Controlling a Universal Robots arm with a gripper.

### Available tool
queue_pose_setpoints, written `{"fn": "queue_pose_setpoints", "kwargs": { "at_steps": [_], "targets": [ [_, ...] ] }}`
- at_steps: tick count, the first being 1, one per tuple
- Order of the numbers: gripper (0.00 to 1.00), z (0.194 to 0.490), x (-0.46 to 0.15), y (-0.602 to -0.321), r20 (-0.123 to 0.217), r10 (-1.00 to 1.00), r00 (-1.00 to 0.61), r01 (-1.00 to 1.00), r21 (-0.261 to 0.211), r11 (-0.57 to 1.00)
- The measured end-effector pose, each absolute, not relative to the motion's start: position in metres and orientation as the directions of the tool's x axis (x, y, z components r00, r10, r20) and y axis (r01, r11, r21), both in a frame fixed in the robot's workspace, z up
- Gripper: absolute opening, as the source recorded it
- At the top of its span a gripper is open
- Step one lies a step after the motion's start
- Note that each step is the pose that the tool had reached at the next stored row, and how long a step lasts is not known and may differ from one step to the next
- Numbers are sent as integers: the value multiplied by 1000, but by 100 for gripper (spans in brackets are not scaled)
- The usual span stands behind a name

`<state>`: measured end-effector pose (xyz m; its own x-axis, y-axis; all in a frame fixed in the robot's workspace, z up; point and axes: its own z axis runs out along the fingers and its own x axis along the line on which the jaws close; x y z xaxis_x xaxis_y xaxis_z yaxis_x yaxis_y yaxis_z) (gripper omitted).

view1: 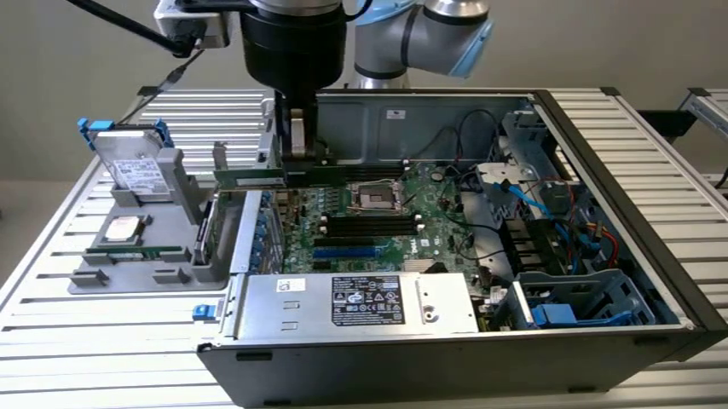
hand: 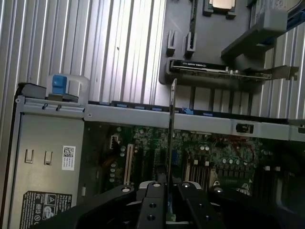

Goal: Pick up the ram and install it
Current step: 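Pick up the ram and move it above insertion slot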

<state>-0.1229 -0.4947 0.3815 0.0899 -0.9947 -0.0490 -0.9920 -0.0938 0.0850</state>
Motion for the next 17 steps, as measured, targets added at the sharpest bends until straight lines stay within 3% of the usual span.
{"fn": "queue_pose_setpoints", "kwargs": {
  "at_steps": [17],
  "targets": [
    [14,369,-46,-498,-56,-994,90,-992,85,-94]
  ]
}}
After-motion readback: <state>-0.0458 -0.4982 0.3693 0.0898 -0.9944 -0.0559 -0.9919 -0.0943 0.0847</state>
